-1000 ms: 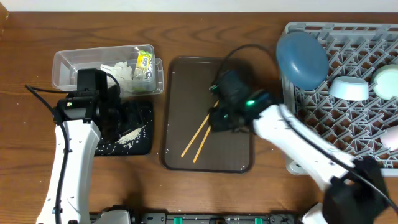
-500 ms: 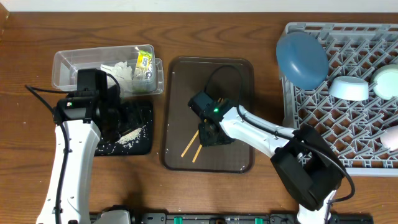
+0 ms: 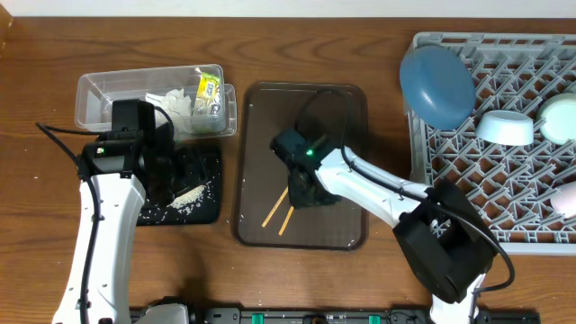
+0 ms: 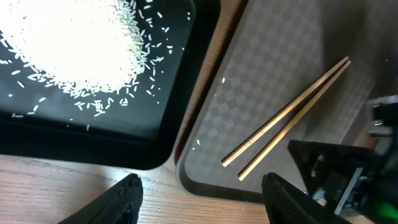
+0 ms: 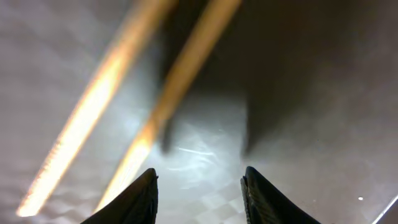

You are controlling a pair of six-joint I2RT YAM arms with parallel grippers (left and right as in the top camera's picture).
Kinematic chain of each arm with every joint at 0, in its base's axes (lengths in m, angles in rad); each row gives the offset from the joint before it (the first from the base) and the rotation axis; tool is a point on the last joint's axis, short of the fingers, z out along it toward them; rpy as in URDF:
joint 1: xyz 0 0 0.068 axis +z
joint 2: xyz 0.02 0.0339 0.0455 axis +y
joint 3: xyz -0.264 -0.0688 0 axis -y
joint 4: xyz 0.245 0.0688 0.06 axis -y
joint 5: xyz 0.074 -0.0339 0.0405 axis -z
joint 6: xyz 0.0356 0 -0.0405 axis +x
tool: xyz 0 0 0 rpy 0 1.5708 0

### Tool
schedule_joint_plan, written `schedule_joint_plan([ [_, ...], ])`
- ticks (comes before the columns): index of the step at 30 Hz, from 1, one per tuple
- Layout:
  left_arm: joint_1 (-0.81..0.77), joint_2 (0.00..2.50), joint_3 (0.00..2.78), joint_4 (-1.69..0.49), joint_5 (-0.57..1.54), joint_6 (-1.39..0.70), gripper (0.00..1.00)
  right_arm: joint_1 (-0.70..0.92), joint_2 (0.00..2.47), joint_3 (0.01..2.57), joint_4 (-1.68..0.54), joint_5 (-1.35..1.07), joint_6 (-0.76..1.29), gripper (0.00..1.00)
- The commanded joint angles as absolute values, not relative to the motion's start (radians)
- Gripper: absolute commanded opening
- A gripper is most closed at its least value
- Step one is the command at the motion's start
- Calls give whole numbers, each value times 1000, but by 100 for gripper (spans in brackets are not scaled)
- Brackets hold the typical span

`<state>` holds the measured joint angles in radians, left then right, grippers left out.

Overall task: Sort waste into correct bins and load items into the dishwasher rack
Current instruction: 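Reach the right gripper down to the wooden chopsticks on the brown tray, then pinch one chopstick with the right gripper and lift it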

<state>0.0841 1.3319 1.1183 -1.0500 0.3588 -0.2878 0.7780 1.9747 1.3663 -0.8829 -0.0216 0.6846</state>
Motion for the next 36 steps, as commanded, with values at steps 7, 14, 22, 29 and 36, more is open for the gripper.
schedule_joint_plan([
  [7, 88, 1326, 1123, -1053, 345, -282, 65, 785, 1987, 1409, -847, 4, 672, 43],
  [14, 88, 1326, 1123, -1053, 346, -282, 65, 793, 2072, 1405, -849, 27, 672, 43],
  [22, 89, 1326, 1123, -1054, 346, -282, 65, 790, 2111, 1405, -921, 65, 672, 43],
  [29, 89, 1326, 1123, -1053, 346, -282, 65, 720, 2104, 1405, -1000, 86, 672, 10],
  [36, 89, 1326, 1123, -1053, 346, -282, 65, 630, 2104, 1405, -1015, 86, 634, 4],
])
